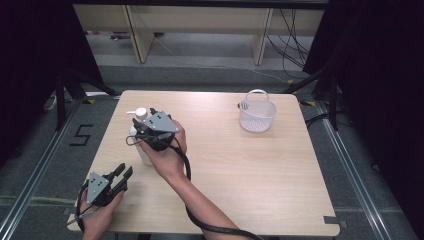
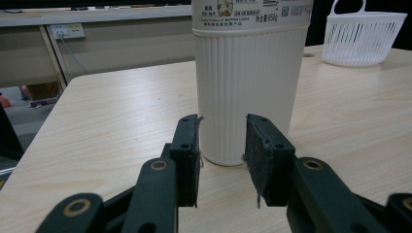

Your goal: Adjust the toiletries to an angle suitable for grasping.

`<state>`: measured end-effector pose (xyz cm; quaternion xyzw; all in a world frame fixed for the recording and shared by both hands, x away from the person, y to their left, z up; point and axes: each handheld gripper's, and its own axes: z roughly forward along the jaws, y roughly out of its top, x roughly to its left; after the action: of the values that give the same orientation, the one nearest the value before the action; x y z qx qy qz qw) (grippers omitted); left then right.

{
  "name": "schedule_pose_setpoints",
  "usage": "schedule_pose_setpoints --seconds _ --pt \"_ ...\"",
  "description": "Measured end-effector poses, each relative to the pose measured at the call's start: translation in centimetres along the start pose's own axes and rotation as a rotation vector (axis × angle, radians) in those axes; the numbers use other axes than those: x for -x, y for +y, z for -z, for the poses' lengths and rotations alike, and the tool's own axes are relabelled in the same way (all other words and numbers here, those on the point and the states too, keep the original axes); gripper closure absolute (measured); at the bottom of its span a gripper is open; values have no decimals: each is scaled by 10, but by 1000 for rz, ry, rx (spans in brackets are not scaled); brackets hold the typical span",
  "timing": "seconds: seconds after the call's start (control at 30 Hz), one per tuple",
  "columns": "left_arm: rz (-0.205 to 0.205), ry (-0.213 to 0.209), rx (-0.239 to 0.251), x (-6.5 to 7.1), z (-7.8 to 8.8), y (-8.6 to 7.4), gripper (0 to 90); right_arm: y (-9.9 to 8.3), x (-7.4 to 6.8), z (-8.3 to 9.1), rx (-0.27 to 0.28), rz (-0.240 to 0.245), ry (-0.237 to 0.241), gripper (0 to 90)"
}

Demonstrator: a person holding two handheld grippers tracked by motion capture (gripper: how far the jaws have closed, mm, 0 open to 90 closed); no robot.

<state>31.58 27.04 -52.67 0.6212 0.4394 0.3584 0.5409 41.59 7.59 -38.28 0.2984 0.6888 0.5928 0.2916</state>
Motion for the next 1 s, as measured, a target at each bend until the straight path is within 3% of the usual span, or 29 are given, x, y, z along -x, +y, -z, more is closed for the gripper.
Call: schedule_pose_setpoints --seconds 0.23,0.3,0.4,0.5,0.57,0.67,0.8,1.0 --pt "-6 5 -8 0 0 0 654 2 0 -6 -11 -3 -14 438" --pt "-10 9 -10 0 0 0 653 3 0 -7 -30 17 -30 446" --pt "-14 6 -10 0 0 0 652 4 -2 -10 -15 10 -11 458" --pt "-3 4 -9 1 0 0 651 5 -4 -11 -31 -4 -23 465" --pt "-4 3 -9 1 0 0 651 5 -4 -13 -33 11 -21 467" --pt "-13 5 -11 0 0 0 651 5 -6 -14 -34 -19 -27 470" --pt "-17 5 -12 0 0 0 650 6 -5 -17 -27 4 -28 477" --pt "-18 4 -14 0 0 0 648 6 -6 -18 -39 -19 -34 502"
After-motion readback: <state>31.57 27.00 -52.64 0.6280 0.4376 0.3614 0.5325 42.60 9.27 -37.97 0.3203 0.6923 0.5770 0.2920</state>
